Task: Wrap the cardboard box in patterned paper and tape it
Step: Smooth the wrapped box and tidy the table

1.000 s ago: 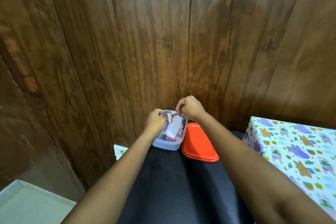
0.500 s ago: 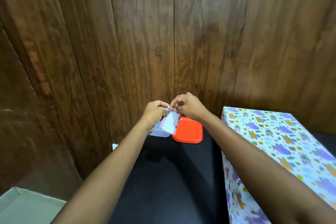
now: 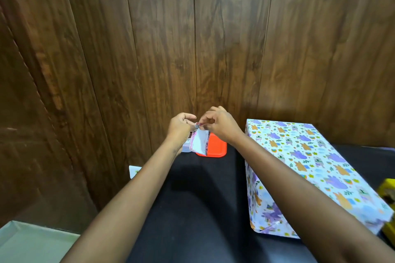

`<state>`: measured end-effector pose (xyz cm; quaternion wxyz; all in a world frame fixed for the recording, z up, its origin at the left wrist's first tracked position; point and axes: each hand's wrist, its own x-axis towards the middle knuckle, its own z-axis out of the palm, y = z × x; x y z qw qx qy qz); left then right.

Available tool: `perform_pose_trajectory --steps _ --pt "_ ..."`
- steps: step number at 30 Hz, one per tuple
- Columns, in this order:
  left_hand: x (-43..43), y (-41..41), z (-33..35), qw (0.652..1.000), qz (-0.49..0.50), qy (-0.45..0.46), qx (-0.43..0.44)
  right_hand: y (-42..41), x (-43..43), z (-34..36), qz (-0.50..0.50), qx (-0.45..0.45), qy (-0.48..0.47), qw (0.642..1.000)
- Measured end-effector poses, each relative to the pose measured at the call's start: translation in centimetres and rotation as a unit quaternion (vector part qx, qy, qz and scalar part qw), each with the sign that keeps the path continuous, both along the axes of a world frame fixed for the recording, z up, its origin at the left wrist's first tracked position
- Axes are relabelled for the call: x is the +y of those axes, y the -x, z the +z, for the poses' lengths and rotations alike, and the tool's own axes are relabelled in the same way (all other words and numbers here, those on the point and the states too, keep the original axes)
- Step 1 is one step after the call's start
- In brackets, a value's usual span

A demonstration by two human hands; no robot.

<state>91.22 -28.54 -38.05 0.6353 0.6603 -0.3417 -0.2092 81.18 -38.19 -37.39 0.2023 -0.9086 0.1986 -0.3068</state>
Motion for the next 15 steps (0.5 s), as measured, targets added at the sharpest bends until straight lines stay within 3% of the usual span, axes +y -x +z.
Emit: perform_pose_trajectory --steps 2,7,12,15 --pt "0.5 0.4 -0.4 1.0 -0.019 0.009 0.004 0.5 0.4 0.1 0.003 -0.012 -0.019 1.0" --pt "1.1 1.7 -0.4 0.989 -0.047 0.03 0.137 2.0 1.0 0.3 0.013 -0.025 -0.047 0.998" --pt "1.5 2.6 -1.1 0.994 -0.028 -0.031 0.102 4.1 2.2 -0.1 0.038 -0.015 -0.07 0.997" --pt "2.4 3.0 -3.0 0.995 0.012 -0.093 0.028 6.1 3.3 0.1 0.093 -0.034 -0.171 0.98"
